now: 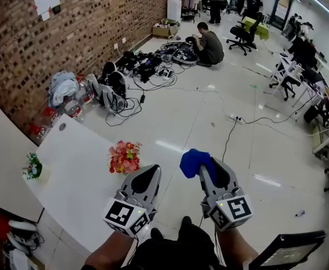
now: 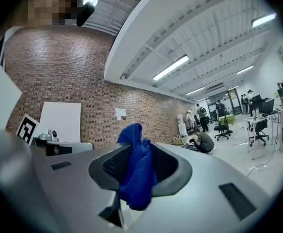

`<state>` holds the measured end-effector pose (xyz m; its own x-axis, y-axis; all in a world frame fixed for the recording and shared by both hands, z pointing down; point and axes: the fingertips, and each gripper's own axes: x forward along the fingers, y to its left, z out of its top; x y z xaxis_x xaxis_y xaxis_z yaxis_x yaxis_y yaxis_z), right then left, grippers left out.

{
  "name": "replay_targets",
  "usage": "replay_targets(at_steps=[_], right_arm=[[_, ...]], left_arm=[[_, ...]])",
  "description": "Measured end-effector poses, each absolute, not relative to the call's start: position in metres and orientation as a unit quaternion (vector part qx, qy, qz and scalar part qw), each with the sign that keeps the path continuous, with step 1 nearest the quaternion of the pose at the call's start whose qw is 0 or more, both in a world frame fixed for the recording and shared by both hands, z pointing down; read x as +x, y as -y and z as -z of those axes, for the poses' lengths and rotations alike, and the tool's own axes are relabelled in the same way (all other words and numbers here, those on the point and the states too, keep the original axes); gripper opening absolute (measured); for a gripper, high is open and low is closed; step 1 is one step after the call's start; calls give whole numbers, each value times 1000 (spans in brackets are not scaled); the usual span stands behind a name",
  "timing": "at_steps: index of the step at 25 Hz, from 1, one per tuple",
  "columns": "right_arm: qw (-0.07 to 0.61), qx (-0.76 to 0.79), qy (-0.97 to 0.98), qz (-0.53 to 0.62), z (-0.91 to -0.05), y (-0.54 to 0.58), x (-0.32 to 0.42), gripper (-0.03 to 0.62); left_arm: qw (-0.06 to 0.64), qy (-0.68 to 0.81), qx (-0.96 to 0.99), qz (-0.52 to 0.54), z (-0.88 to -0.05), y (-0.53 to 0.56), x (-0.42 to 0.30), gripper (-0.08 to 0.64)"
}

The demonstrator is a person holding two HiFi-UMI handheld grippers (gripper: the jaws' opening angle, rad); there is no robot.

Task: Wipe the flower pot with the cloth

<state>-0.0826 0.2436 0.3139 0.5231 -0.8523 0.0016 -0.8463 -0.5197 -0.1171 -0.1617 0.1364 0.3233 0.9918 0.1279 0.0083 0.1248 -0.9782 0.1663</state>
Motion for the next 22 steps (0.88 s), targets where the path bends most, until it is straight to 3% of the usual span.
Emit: replay_targets(at_steps=[11, 22], right_arm=[[34, -865, -501, 5, -306, -259, 66, 98], [41, -857, -514, 1, -296, -239, 223, 98]], left_arm=[[50, -45, 998, 3, -311, -148, -7, -3], [68, -31, 997, 11, -296, -122, 147, -3]])
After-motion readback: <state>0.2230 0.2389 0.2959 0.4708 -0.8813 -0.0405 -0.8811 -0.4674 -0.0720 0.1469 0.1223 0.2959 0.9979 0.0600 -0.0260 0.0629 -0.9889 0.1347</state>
